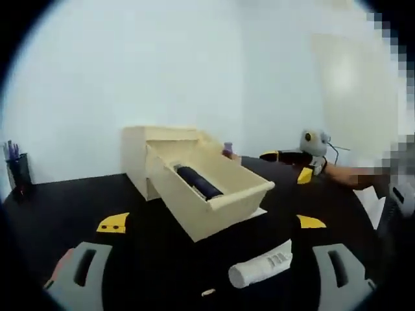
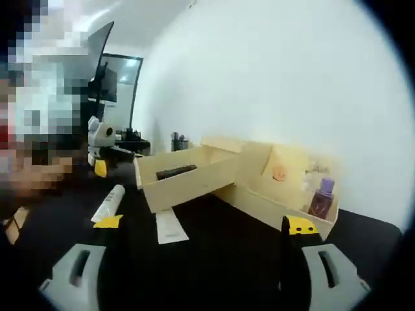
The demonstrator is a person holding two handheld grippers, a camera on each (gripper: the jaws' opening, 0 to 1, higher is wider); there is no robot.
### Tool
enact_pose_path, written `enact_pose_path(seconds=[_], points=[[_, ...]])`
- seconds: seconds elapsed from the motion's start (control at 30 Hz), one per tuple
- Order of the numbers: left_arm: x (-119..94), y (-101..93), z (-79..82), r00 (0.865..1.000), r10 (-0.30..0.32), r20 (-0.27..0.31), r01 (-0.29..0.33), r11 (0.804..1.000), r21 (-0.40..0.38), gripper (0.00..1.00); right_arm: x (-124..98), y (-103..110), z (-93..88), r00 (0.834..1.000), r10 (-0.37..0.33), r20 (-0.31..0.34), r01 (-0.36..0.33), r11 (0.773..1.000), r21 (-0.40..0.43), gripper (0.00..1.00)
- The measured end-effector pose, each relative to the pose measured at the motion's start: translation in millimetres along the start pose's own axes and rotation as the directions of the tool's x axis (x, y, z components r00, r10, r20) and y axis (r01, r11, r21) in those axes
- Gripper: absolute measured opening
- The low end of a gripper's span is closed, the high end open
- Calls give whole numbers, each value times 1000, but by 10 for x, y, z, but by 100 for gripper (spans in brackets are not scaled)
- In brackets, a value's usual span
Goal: Open the drawer, pick up the cosmetic bottles from the table one by one, place them into the drawer, release the gripper, close the drawer, and move the gripper away
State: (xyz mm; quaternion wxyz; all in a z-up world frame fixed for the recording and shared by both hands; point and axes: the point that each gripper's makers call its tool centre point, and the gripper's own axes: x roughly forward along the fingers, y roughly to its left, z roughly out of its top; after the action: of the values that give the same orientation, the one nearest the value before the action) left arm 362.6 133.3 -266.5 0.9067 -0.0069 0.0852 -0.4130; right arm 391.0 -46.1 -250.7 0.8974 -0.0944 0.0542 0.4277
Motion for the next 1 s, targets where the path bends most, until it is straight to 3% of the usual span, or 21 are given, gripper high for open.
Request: enact_pose_path(seconds=[0.07, 0.43, 0.57, 1.0], points=[[12, -81, 3, 1000, -2, 0, 2, 1000, 5, 96, 111, 60, 3, 1000, -3, -19, 2, 999, -44, 93], [28, -162, -119, 998, 10, -69, -5, 998, 69, 96, 446, 292, -81, 998, 20, -54, -24, 997, -75, 93], [4, -167, -72, 999, 1, -50, 2, 998, 57, 96, 533, 329, -99, 998, 26, -56, -30, 997, -65, 93], [6, -139, -108, 999, 1, -49, 1, 999, 47, 96, 686, 191, -135, 998, -18, -62, 13, 997, -75, 93]])
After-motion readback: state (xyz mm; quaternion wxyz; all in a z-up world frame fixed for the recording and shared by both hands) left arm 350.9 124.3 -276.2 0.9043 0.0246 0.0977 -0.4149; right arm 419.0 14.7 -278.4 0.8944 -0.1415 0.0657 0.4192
